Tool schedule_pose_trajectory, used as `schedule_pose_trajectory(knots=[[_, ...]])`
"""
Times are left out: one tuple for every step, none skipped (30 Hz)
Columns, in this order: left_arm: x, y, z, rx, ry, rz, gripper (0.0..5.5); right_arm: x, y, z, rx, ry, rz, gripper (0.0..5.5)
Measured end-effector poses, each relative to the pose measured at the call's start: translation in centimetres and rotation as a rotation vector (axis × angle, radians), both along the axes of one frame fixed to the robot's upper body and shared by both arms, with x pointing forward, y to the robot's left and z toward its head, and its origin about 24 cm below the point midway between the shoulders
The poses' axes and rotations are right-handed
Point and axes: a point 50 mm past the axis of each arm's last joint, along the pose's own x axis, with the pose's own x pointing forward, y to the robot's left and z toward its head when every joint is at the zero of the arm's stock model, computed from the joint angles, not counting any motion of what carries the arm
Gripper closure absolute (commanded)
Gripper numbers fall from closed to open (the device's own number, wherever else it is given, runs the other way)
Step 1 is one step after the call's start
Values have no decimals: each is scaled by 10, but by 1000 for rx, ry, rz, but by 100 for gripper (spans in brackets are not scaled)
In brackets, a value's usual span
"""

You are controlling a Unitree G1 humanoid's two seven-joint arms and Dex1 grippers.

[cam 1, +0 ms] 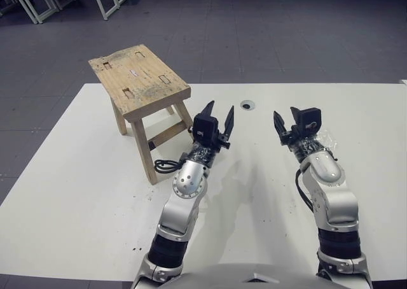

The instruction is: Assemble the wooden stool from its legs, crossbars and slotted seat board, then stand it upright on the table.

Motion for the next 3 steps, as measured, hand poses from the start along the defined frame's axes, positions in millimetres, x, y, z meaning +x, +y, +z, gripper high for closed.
schedule_pose_trajectory(knots=[[2, 2, -1, 6, -1, 9, 293, 0, 0, -1, 0, 4, -2, 312], [3, 2, 0, 7, -6, 14, 293, 0, 0, -2, 0, 9, -4, 312], [4, 3, 2, 11, -18, 17, 293, 0, -1, -4, 0, 13, -7, 312]])
